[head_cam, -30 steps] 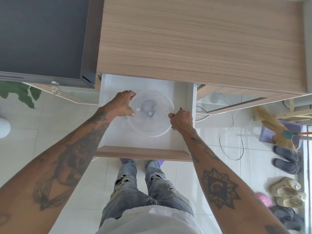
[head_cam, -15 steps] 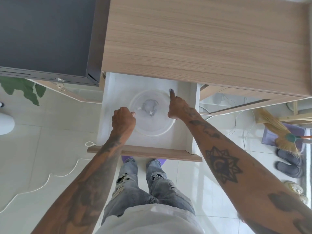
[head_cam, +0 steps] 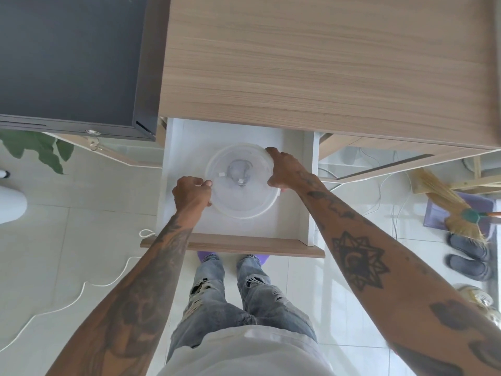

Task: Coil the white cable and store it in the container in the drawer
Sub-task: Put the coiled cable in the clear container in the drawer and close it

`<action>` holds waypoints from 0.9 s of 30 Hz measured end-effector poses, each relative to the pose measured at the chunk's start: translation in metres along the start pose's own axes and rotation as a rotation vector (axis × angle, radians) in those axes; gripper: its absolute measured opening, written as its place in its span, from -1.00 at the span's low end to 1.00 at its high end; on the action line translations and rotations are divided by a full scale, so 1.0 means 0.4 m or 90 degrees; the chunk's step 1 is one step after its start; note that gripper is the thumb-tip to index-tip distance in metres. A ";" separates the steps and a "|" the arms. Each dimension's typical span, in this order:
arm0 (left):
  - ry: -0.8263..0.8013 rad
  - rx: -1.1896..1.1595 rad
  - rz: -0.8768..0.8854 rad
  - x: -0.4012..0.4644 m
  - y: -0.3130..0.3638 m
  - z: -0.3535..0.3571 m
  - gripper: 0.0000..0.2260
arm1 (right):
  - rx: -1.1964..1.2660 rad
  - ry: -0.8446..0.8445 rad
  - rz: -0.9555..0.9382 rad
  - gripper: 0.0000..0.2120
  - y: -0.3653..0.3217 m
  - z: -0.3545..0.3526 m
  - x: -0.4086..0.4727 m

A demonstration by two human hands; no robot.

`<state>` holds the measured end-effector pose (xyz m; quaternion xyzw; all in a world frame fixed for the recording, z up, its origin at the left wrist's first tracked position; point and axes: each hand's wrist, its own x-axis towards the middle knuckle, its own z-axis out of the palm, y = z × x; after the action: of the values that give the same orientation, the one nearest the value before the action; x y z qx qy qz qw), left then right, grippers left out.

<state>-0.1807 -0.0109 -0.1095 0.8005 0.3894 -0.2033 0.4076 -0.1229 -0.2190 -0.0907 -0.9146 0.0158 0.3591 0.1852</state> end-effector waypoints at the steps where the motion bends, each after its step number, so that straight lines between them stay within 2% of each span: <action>1: 0.009 0.002 0.014 -0.005 -0.004 0.001 -0.72 | -0.003 0.005 -0.002 -0.32 0.001 0.003 -0.001; 3: 0.022 0.008 0.049 -0.025 -0.013 0.002 -0.70 | -0.008 0.004 -0.004 -0.31 0.000 0.006 -0.002; 5: 0.034 0.087 0.110 -0.052 -0.024 0.005 -0.64 | -0.011 -0.001 -0.004 -0.32 -0.003 0.005 -0.005; 8: 0.084 0.356 0.367 -0.109 -0.041 0.024 -0.50 | -0.024 -0.001 -0.006 -0.34 -0.005 0.007 -0.006; 10: 0.004 0.487 0.520 -0.144 -0.059 0.054 -0.34 | -0.039 0.012 -0.005 -0.34 -0.007 0.010 -0.007; 11: -0.037 0.550 0.544 -0.156 -0.069 0.071 -0.25 | -0.040 0.017 -0.005 -0.35 -0.008 0.011 -0.009; 13: -0.043 0.625 0.542 -0.162 -0.080 0.095 -0.16 | -0.040 0.018 -0.006 -0.35 -0.007 0.013 -0.010; 17: 0.022 0.664 0.554 -0.149 -0.087 0.115 -0.23 | -0.045 0.017 -0.014 -0.35 -0.003 0.013 -0.014; 27: 0.003 0.690 0.555 -0.158 -0.086 0.114 -0.24 | -0.026 0.028 -0.005 -0.29 -0.011 0.018 -0.031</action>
<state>-0.2471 -0.0643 -0.1125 0.9749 -0.1234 -0.1850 -0.0059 -0.1361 -0.2138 -0.0856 -0.9258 0.0088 0.3387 0.1679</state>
